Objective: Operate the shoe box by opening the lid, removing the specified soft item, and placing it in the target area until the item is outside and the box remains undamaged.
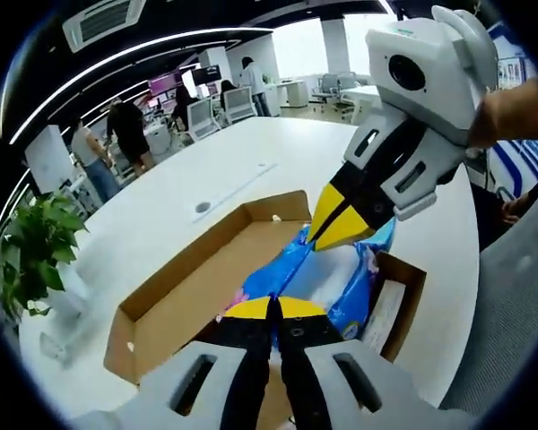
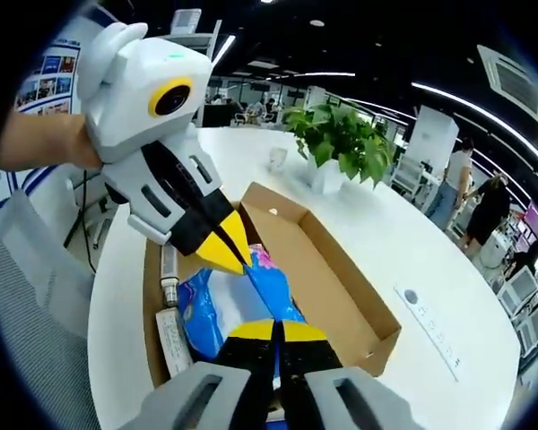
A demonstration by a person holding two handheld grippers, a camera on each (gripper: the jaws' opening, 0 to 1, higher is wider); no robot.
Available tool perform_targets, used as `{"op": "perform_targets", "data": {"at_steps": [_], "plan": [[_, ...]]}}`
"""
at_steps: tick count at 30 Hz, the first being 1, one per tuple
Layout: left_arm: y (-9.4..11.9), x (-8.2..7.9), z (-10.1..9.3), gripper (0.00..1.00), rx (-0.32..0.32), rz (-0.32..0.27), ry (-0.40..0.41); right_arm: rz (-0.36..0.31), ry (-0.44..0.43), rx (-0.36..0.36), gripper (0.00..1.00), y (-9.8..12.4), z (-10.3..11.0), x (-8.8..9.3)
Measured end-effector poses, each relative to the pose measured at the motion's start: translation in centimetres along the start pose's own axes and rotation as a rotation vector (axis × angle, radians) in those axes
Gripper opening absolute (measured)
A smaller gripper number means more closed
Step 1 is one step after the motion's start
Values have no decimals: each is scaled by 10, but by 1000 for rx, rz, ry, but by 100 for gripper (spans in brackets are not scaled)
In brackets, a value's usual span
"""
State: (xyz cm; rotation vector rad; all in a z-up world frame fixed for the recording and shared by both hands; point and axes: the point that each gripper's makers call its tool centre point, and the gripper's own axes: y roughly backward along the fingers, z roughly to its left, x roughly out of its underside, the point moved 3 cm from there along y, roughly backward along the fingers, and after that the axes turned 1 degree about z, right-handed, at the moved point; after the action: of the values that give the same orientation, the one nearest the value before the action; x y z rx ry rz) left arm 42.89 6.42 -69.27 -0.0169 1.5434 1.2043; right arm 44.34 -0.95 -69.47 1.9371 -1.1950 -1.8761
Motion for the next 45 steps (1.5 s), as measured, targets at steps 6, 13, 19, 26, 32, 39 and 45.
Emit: {"op": "perform_targets", "data": {"at_steps": [6,13,19,26,32,39,45], "plan": [[7,-14,-2,0,-1,-15,-13,-10,1,14,0,13,-3,-5],[9,-30,-10,0,19,-26,-33,-14,-2,28,0,31,-8,-5],[8,-46,-18,0,40,-32,-47,-15,-9,47,0,48,-15,-3],[3,-66,-29,0,67,-47,-75,-14,-24,78,0,71,-27,5],[-10,-81,-44,0,104,-56,-88,1,-37,104,0,87,-35,17],[-24,-93,-60,0,134,-57,-107,26,-49,131,0,102,-45,38],[-36,-104,-73,0,161,-58,-115,45,-58,148,0,112,-51,52]]}}
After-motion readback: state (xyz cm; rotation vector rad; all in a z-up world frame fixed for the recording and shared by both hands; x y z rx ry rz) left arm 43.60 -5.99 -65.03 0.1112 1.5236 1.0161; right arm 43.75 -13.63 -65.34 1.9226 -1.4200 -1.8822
